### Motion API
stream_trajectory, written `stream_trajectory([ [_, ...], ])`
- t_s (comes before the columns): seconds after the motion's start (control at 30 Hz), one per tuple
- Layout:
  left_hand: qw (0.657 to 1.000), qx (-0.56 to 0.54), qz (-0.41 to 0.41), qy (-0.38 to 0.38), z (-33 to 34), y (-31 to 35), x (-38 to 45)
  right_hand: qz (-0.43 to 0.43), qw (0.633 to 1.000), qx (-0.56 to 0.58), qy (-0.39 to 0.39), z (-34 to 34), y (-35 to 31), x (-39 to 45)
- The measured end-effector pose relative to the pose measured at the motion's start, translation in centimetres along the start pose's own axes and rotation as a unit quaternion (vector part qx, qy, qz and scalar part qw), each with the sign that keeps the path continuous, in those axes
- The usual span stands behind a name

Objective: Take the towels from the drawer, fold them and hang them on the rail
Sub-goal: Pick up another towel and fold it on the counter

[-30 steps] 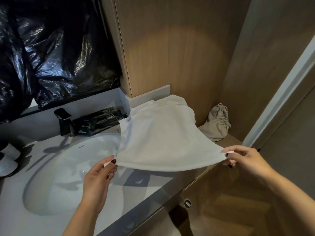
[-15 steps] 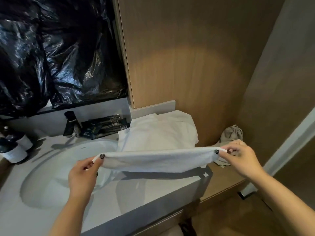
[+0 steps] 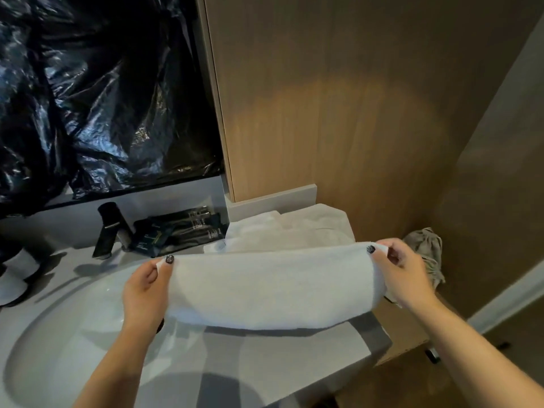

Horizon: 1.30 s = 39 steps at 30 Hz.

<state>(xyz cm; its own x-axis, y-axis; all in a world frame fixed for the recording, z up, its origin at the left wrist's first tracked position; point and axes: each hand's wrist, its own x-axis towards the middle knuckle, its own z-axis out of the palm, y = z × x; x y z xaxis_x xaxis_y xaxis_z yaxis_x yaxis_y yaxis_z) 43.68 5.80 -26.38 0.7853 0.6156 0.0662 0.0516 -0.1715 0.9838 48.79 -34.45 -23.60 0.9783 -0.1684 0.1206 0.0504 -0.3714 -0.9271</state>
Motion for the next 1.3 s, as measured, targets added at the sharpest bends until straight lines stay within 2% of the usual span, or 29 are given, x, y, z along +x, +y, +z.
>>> stream_trajectory([
  [0.1, 1.0, 0.0, 0.006, -0.007, 1.8, -1.2, 3.6, -0.004, 1.0, -0.003, 0.01, 1.5, 0.2, 3.1],
  [0.2, 0.999, 0.0, -0.04, -0.023, 4.1, -2.6, 7.0, 0.011, 0.999, 0.014, 0.03, 3.2, 1.6, 6.2],
  [0.37, 0.992, -0.005, -0.07, -0.108, 6.2, -6.1, 9.8, 0.151, 0.976, 0.13, 0.093, 7.4, 5.9, 9.1],
  [0.57, 0.964, -0.075, -0.151, -0.206, 7.3, -8.7, 11.4, 0.255, 0.944, 0.206, 0.042, 9.8, 8.8, 9.7],
  [0.67, 0.946, -0.158, -0.166, -0.23, 7.4, -9.0, 11.6, 0.262, 0.934, 0.241, 0.01, 9.8, 8.4, 10.2],
  [0.8, 0.929, -0.17, -0.197, -0.264, 7.1, -9.0, 12.0, 0.252, 0.927, 0.278, -0.009, 9.1, 8.2, 10.2],
  [0.97, 0.95, -0.116, -0.196, -0.216, 6.9, -8.2, 11.1, 0.255, 0.925, 0.28, -0.039, 8.2, 7.7, 9.3],
  [1.07, 0.969, -0.104, -0.173, -0.145, 6.9, -6.8, 10.0, 0.244, 0.929, 0.279, -0.006, 7.3, 6.7, 9.0],
  [1.17, 0.986, -0.065, -0.119, -0.099, 6.3, -5.2, 8.5, 0.213, 0.944, 0.251, 0.034, 6.2, 5.4, 8.2],
  [1.3, 0.999, 0.005, -0.035, -0.026, 4.9, -2.8, 5.4, 0.131, 0.969, 0.197, 0.069, 4.4, 3.1, 5.4],
])
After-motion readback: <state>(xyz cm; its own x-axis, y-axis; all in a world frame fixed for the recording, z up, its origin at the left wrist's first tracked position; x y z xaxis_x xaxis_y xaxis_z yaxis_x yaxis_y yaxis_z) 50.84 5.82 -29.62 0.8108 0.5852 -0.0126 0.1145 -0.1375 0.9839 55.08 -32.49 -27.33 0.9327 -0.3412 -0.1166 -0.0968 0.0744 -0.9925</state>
